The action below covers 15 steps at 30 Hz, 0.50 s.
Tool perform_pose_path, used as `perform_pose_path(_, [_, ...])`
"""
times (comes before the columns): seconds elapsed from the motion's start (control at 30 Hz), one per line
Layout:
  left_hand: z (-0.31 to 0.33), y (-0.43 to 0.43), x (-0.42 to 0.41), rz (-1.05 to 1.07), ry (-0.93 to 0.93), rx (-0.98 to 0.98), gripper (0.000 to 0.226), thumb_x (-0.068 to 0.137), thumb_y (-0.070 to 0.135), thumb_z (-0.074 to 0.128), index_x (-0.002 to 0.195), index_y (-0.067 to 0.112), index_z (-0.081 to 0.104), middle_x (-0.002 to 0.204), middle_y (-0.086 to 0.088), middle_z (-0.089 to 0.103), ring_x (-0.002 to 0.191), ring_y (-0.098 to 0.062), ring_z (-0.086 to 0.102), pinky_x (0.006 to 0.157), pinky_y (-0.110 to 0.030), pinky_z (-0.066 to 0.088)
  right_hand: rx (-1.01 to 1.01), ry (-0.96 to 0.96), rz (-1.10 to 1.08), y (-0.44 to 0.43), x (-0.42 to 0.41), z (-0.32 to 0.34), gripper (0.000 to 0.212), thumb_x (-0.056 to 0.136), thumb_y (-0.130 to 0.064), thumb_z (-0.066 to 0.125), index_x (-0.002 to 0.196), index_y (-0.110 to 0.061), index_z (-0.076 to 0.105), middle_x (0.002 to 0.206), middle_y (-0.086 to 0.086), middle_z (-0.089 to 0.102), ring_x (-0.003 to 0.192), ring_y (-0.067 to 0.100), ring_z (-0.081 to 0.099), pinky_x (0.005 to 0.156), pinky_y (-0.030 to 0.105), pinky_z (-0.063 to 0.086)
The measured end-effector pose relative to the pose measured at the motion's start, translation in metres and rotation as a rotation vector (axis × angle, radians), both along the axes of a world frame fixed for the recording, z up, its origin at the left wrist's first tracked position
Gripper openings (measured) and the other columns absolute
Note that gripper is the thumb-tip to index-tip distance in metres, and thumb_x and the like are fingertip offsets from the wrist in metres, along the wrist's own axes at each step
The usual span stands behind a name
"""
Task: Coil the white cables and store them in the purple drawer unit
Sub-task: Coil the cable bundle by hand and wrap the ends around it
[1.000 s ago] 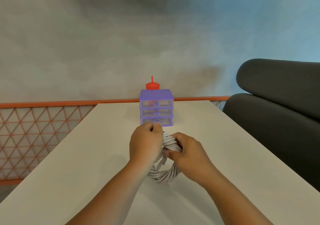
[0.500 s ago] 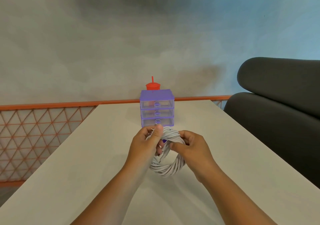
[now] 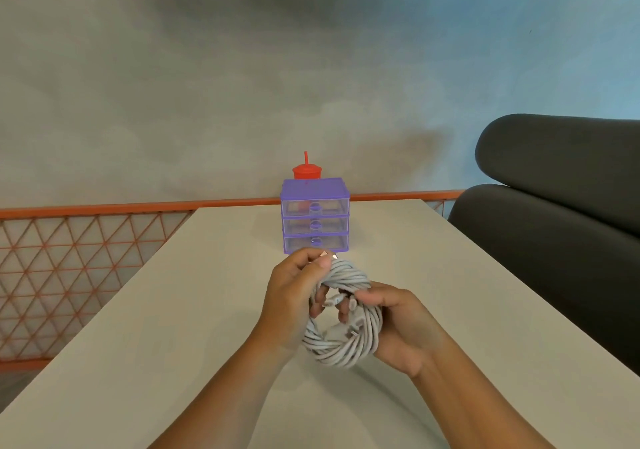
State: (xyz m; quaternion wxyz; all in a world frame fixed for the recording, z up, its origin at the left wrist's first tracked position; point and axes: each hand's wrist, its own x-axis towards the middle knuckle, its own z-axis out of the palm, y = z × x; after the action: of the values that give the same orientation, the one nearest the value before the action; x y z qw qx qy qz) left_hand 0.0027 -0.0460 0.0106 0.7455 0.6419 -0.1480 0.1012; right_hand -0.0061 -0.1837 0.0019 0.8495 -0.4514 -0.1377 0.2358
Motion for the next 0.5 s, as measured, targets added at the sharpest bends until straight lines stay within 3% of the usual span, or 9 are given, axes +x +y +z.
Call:
perform_pose_path(0.1, [-0.001,-0.003,0.001,0.087,-0.050,0.065,0.028,0.063,0.039,0.065,0.076,0.014,0.065,0.053,0.001,0.050,0.046,-0.013,0.042,0.046,-0.023,0.035,0.062,0.074,-0.003,0.001,-0.003,0.002,0.039,0.034,-0.011,0.085,0.070,-0.003,0.071,0.057,0.010,0.058,0.046,0.017,0.053,0.049,0.023,0.045])
perform_pose_path(0.17, [-0.002,-0.004,0.003,0.170,-0.155,0.157,0.028,0.064,0.044,0.062,0.077,0.020,0.065,0.058,0.009,0.059,0.052,-0.007,0.052,0.053,-0.021,0.042,0.006,0.071,-0.029,0.001,-0.003,0.005,0.030,0.045,-0.011,0.079,0.072,-0.005,0.067,0.052,0.008,0.055,0.043,0.016,0.049,0.046,0.022,0.042])
perform_pose_path(0.3, [-0.009,-0.006,0.000,0.245,-0.274,0.262,0.035,0.066,0.051,0.055,0.081,0.021,0.064,0.071,0.002,0.066,0.063,-0.006,0.060,0.061,-0.019,0.049,-0.230,-0.061,-0.102,-0.001,-0.003,0.006,0.010,0.066,-0.007,0.062,0.074,-0.008,0.056,0.048,0.003,0.049,0.043,0.011,0.044,0.048,0.021,0.038])
perform_pose_path(0.43, [-0.023,-0.004,0.004,0.269,-0.315,0.355,0.042,0.070,0.054,0.055,0.089,0.017,0.066,0.081,0.002,0.069,0.078,-0.014,0.065,0.071,-0.033,0.054,-0.512,-0.150,-0.130,-0.004,0.000,-0.002,0.026,0.051,-0.016,0.068,0.075,-0.009,0.060,0.058,0.003,0.052,0.054,0.012,0.047,0.060,0.026,0.039])
perform_pose_path(0.5, [-0.029,-0.004,0.004,0.305,-0.331,0.373,0.040,0.071,0.055,0.055,0.087,0.020,0.065,0.081,0.004,0.068,0.077,-0.009,0.064,0.071,-0.025,0.052,-0.556,-0.051,-0.121,-0.004,0.002,-0.009,0.036,0.046,-0.020,0.067,0.080,-0.009,0.060,0.064,0.006,0.053,0.062,0.017,0.050,0.064,0.029,0.042])
